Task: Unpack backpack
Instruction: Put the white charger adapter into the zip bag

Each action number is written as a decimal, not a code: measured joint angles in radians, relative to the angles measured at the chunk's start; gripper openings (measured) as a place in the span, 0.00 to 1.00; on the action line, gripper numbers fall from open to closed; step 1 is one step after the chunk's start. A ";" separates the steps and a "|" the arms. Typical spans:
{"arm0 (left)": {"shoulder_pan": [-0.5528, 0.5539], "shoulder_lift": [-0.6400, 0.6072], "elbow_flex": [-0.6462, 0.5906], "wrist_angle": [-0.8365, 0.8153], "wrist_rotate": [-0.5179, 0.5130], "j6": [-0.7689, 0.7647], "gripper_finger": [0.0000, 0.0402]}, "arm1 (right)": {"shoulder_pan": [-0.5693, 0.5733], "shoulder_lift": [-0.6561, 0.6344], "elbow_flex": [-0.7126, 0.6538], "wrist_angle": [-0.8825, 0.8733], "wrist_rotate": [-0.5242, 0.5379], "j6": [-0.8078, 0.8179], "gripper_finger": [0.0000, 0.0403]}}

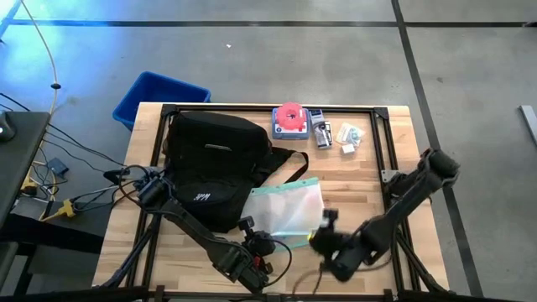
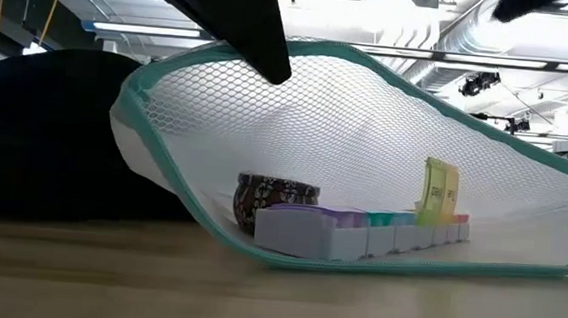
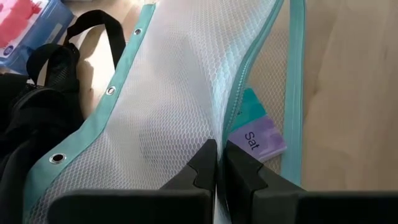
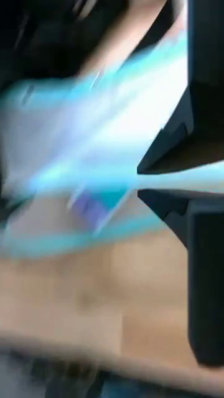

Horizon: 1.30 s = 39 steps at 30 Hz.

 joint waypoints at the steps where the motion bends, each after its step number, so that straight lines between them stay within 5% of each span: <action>1: 0.002 0.000 0.000 0.000 0.000 0.000 0.00 | -0.025 -0.022 0.000 -0.088 -0.001 0.035 0.16; 7: 0.008 0.000 0.000 -0.003 0.016 0.009 0.00 | -0.287 -0.116 -0.062 -0.430 -0.080 0.059 0.41; 15: 0.018 0.000 0.001 -0.003 0.096 0.064 0.00 | -0.853 -0.144 -0.246 -0.398 -0.345 -0.551 0.71; 20: 0.026 0.000 0.001 -0.002 0.107 0.097 0.00 | -1.090 -0.144 -0.319 -0.335 -0.344 -0.895 0.79; 30: 0.036 0.000 0.001 0.002 0.127 0.109 0.00 | -1.327 -0.142 -0.389 -0.071 -0.309 -1.205 0.80; 39: 0.048 0.000 0.001 0.011 0.148 0.088 0.00 | -1.394 -0.140 -0.448 0.010 -0.396 -1.433 0.80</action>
